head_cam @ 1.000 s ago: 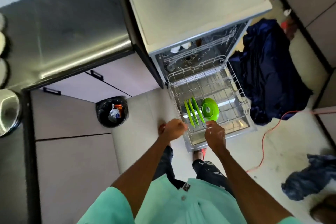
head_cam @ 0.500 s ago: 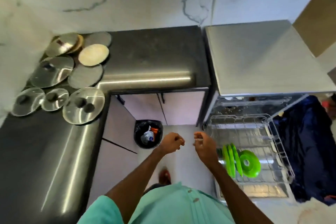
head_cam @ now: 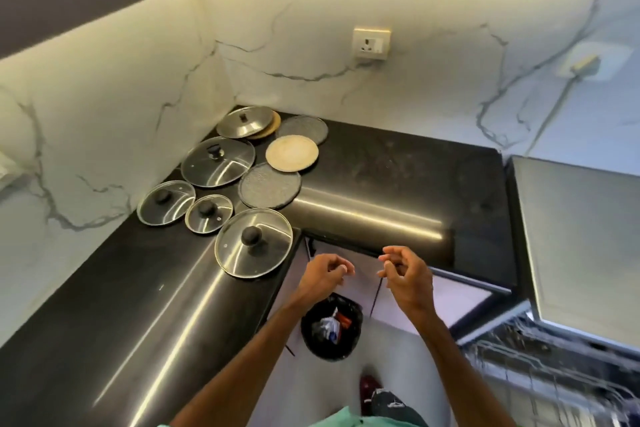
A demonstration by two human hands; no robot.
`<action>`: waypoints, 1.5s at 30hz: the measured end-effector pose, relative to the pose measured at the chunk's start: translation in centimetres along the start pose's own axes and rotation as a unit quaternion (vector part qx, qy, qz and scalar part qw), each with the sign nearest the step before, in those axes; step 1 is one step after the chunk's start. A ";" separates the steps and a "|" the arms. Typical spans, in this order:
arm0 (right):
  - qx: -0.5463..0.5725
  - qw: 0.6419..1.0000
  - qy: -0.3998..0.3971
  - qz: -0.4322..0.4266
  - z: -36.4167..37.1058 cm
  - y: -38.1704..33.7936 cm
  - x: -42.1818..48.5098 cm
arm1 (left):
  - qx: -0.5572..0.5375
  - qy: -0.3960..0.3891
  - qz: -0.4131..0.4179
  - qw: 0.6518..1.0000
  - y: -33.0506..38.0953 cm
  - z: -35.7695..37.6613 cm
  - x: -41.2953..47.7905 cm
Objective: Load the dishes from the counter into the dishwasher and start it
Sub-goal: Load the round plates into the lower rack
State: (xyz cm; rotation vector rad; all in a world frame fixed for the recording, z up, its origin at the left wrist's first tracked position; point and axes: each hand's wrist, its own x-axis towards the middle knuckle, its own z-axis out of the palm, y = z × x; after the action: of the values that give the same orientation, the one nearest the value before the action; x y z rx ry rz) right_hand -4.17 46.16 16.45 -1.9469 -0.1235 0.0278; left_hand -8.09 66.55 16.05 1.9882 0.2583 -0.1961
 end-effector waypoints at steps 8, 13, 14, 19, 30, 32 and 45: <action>0.014 0.992 -0.122 0.012 6.5 -1.1 10.9 | -0.040 0.094 -0.037 0.994 -0.8 -6.0 6.0; -0.016 0.973 -0.228 0.033 8.9 -1.3 16.0 | -0.045 0.180 -0.070 0.980 -0.7 -7.9 8.7; -0.020 0.967 -0.251 0.033 9.3 -1.4 16.9 | -0.042 0.199 -0.073 0.976 -1.0 -8.2 9.3; -0.024 0.949 -0.310 0.047 11.2 -1.2 20.5 | -0.011 0.266 -0.109 0.958 -2.3 -8.9 11.6; 0.000 0.950 -0.276 0.146 14.0 -1.1 29.9 | 0.047 0.265 -0.199 0.942 -3.2 -14.4 20.8; 0.009 0.946 -0.269 0.178 15.0 -1.1 31.9 | 0.054 0.285 -0.217 0.932 -3.6 -16.0 22.1; 0.054 0.905 -0.279 0.316 24.4 -2.2 42.1 | 0.098 0.252 -0.430 0.861 -9.6 -22.1 28.2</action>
State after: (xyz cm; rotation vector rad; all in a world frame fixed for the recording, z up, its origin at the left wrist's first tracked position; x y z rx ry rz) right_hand 35.65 73.72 11.09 -1.7424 0.1382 1.0046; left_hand 17.00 93.17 9.71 1.9628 1.5253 -0.2664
